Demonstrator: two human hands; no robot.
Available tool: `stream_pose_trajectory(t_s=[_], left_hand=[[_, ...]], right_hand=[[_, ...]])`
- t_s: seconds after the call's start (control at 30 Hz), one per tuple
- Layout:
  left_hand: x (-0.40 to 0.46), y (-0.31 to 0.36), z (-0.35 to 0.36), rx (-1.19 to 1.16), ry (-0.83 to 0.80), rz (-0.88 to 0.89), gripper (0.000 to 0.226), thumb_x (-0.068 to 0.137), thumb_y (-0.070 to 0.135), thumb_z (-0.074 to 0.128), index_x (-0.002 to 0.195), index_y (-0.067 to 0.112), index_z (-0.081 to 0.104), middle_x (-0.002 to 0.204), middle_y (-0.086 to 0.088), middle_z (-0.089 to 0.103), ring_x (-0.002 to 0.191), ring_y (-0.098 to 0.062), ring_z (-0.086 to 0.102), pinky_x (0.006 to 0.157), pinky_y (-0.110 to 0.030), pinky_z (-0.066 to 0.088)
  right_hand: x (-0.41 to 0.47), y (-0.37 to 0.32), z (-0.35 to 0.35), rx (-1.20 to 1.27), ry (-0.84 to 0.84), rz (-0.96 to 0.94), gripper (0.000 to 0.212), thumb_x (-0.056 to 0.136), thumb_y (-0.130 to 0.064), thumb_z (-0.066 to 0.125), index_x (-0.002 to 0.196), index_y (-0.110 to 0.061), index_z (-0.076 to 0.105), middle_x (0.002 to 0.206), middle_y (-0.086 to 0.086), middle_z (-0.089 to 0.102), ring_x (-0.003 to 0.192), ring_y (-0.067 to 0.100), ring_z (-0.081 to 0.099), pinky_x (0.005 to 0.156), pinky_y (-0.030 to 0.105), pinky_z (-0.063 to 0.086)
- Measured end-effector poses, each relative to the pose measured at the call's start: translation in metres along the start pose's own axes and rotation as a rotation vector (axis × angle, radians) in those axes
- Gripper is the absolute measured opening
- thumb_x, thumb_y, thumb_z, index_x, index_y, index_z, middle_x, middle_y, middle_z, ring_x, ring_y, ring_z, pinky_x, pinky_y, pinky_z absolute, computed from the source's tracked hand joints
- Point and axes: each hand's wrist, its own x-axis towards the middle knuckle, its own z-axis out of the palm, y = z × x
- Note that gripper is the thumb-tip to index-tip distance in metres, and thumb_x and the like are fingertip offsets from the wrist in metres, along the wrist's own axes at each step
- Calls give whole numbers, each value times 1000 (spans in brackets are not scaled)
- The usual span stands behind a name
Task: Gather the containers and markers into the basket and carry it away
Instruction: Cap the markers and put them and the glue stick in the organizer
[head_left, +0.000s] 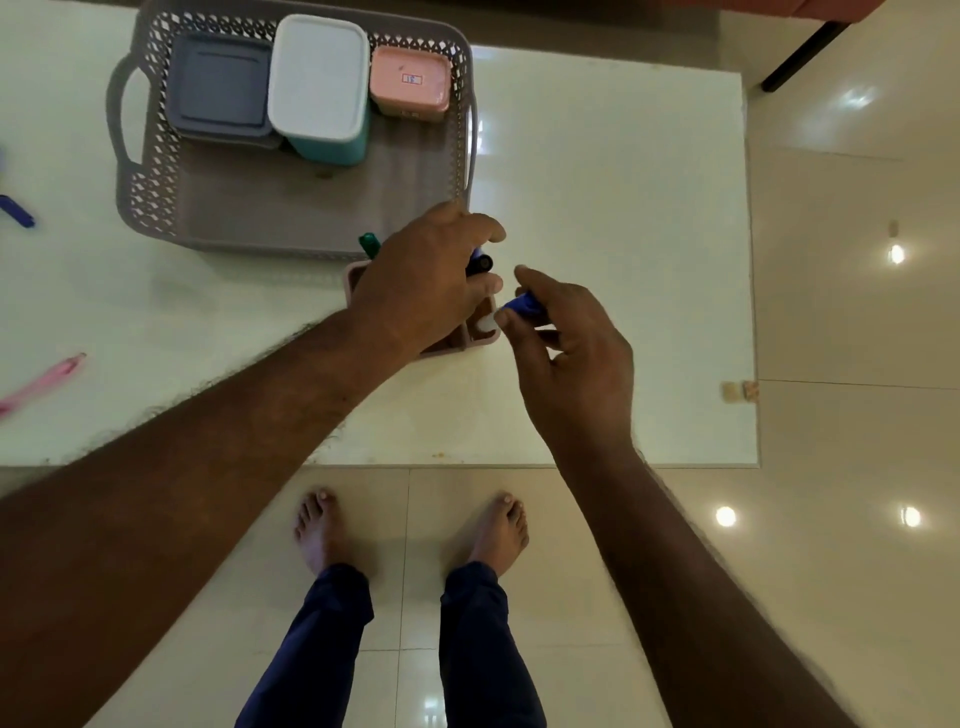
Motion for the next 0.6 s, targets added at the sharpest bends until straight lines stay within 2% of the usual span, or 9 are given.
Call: stream_pose_trajectory(t_s=[0.07,0.17,0.33,0.43,0.5,0.6], left_hand=[[-2,-1,0,-34,-13,-9,46,88,23,69,133,21,57,124,-6,60,104,-16,58,86,-20,37],[-8,-3,2,-66,-25,-2,52,89,9,64,138,21,54,124,-8,59,105,-16,59,89,-20,41],[-13,-8,2,-55,21,17,45,92,12,60,137,19,55,131,-9,58,113,-19,60,93,-18,38],[-11,-9,-1,-81,27,6,49,93,10,56,141,20,50,129,-9,59,111,-18,60,93,-20,40],[-11,-9,-2,-78,41,-17,54,94,11,55,146,21,43,130,-8,58,111,-16,58,92,-19,37],[-12,-10,-4,-66,67,-51,53,93,14,58,142,19,41,124,-8,62,106,-19,62,85,-24,43]], right_hand=[[5,5,11,-69,-51,-26,38,93,-17,65,131,-16,62,104,1,70,89,18,67,72,38,59],[11,9,25,-132,-109,-21,44,91,-10,64,134,-19,60,103,3,69,90,21,65,72,41,56],[23,7,33,-141,-12,-43,34,90,-13,62,124,-16,65,103,1,71,89,20,67,72,36,56],[26,6,40,-98,-46,116,31,92,-22,63,122,-19,59,108,-4,71,93,18,68,78,39,57],[26,9,44,-117,-105,169,27,93,-24,63,119,-19,55,105,-3,71,90,18,68,75,40,56],[30,9,44,-164,-89,78,25,93,-22,61,118,-16,61,100,1,73,88,22,67,74,42,56]])
